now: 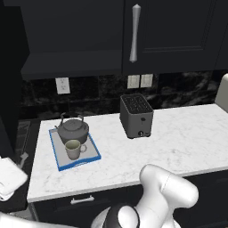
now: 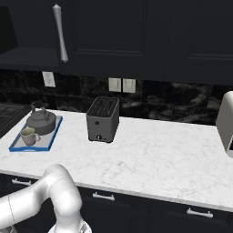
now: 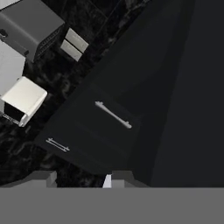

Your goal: Pick the kettle from the counter and place it on the tray. Then pick the mug from the cabinet and place it on the tray. Then close the cabinet doors.

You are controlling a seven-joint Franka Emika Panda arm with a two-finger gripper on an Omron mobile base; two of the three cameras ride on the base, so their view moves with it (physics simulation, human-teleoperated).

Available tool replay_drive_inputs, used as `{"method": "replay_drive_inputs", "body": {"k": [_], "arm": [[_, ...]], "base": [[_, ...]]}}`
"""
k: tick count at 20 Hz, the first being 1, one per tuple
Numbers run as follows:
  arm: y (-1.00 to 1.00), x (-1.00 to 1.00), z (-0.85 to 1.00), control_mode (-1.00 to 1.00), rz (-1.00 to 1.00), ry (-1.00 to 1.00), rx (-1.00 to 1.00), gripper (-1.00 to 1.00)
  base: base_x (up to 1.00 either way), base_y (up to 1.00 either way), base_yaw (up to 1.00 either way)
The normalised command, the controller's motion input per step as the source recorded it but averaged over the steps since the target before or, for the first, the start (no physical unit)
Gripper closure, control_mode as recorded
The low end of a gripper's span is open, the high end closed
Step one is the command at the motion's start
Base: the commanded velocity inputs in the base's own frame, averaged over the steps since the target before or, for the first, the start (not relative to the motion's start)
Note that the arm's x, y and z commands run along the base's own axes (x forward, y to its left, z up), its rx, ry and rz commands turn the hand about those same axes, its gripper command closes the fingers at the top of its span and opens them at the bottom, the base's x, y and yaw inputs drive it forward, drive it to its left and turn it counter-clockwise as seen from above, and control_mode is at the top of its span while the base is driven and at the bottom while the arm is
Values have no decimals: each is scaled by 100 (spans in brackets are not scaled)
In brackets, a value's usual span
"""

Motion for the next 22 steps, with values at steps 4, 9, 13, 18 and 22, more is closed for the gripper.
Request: {"method": "replay_drive_inputs", "body": {"k": [4,9,13,18,22], "arm": [[-71,37,49,-100,0,15,5,-100],[-66,60,50,-100,0,19,2,-100],[-66,68,52,-100,1,17,2,-100],[-70,71,58,-100,1,18,1,-100],[-63,77,60,-100,0,24,0,-100]], "base": [[0,0,0],[0,0,0],[0,0,0],[0,0,0],[0,0,0]]}}
